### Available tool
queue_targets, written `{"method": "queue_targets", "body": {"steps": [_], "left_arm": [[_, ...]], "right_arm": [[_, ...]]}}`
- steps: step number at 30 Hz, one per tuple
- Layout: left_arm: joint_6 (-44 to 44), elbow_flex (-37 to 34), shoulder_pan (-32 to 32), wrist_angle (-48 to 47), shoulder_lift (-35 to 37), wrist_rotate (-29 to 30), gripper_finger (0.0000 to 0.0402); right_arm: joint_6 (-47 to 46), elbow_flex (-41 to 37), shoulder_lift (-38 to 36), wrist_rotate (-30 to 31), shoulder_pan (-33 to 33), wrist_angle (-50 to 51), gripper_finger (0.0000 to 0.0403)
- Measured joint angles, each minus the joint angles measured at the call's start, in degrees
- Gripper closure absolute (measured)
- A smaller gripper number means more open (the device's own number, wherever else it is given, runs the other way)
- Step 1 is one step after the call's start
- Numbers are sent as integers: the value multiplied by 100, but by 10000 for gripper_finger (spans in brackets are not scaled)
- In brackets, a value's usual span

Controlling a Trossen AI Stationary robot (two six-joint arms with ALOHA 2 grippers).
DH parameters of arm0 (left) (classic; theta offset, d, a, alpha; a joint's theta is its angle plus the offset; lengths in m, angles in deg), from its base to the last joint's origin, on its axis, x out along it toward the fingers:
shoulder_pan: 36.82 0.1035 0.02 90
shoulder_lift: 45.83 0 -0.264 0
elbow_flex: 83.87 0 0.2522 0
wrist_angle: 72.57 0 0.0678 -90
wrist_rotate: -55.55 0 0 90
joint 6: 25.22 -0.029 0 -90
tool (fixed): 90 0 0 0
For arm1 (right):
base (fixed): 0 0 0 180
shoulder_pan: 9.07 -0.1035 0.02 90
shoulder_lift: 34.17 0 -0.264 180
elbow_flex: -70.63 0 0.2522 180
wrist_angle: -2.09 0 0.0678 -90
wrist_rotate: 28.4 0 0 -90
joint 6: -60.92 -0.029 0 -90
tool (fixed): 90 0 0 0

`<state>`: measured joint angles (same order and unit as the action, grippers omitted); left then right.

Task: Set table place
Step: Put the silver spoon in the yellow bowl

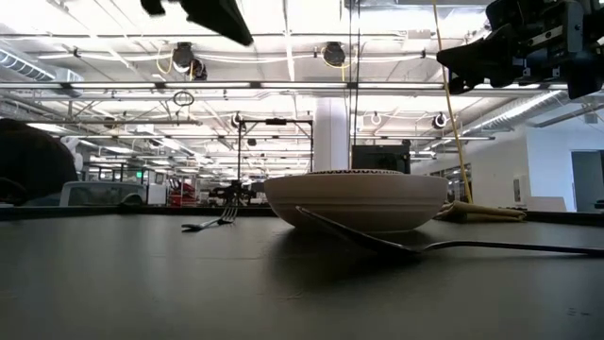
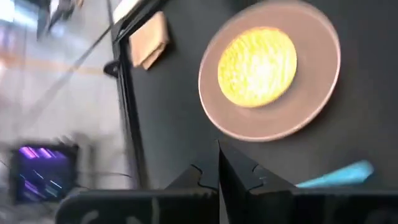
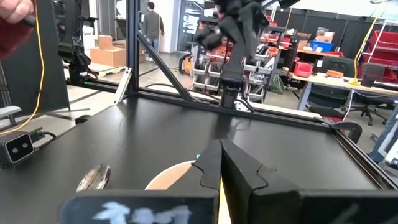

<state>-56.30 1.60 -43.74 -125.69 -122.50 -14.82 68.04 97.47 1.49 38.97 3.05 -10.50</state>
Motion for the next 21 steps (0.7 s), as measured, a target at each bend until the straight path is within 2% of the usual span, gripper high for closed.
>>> {"method": "queue_targets", "body": {"steps": [4,8,15,21], "left_arm": [[1279,-3,-156,-120,233,-146,397],[1542,-189,-453,246,367,-307,399],[1306,-1092,-997,2499,364,-247,399],[1318,-2227,-1170,4452,362,219,400]], "right_arm": [[-42,0,0,0,-5,-8,403],[-190,0,-2,-2,-11,-50,403],[-249,0,0,-2,-20,-40,403],[-511,0,0,-4,-20,-39,403]]}}
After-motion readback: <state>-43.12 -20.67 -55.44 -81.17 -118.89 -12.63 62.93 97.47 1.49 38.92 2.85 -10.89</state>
